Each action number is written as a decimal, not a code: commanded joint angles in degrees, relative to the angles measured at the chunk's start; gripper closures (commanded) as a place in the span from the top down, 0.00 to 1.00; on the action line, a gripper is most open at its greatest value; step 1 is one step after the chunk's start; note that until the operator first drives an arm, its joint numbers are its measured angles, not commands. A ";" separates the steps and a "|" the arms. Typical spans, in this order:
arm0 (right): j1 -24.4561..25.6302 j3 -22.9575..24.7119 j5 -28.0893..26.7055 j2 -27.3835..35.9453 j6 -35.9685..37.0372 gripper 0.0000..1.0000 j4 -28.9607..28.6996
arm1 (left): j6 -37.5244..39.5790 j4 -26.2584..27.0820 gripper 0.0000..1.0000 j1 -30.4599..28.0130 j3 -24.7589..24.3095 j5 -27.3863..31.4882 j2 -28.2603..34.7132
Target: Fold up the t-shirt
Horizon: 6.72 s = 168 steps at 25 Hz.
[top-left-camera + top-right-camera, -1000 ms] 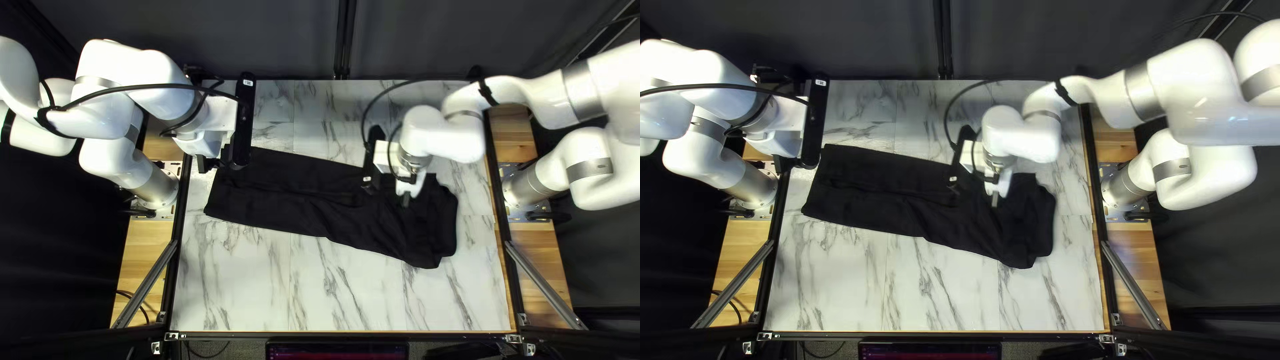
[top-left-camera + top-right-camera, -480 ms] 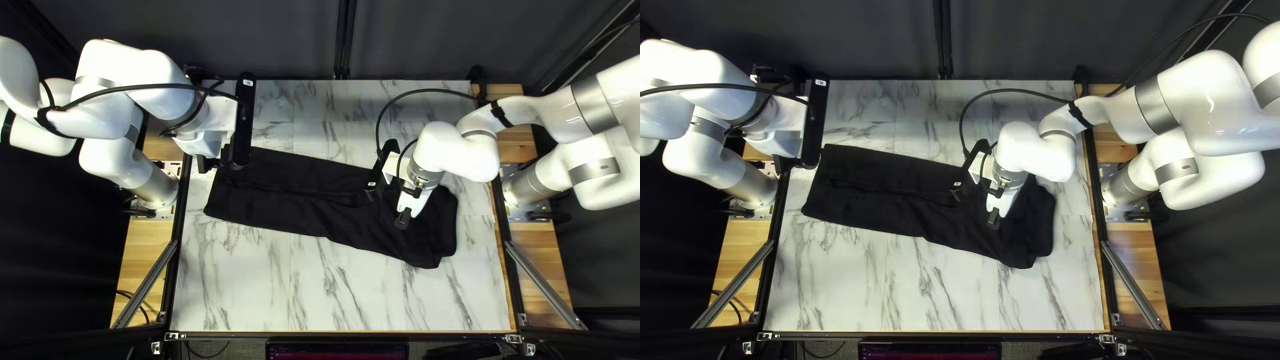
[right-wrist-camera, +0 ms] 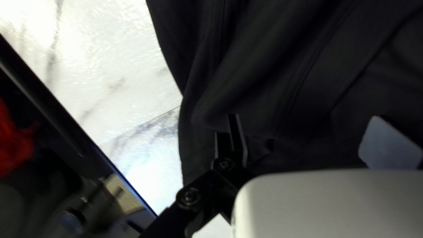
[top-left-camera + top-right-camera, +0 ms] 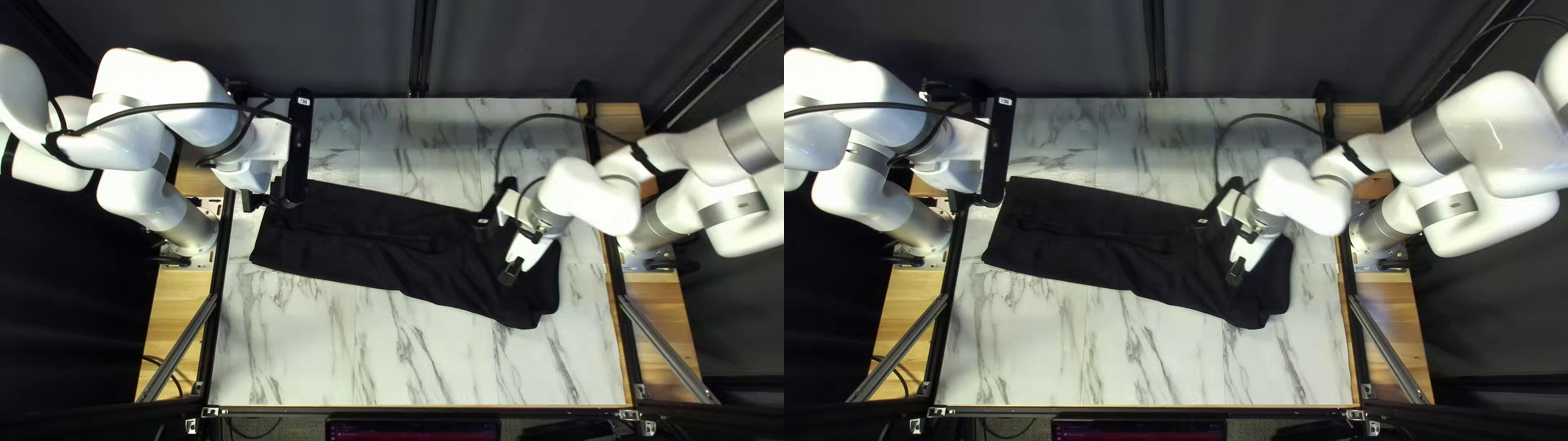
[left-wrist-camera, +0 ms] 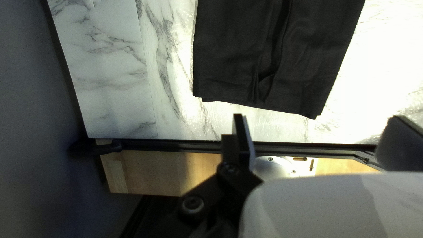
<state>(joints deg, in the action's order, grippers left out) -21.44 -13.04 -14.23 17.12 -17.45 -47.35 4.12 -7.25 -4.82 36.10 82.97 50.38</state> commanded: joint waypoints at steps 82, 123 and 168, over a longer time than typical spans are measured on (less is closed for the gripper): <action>15.69 -16.02 -43.09 17.15 -4.48 0.00 49.64 | 0.00 0.00 1.00 0.00 0.00 0.00 0.00; -1.01 -26.02 -33.95 -10.64 -10.18 0.00 51.42 | 0.00 0.00 1.00 0.00 0.00 0.00 0.00; 13.07 -15.43 -12.03 -11.16 -7.03 0.00 44.88 | 0.00 0.00 1.00 0.00 0.00 0.00 0.00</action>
<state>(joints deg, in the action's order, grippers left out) -8.41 -27.82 -24.96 6.46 -23.32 -4.58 4.12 -7.25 -4.82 36.10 82.97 50.38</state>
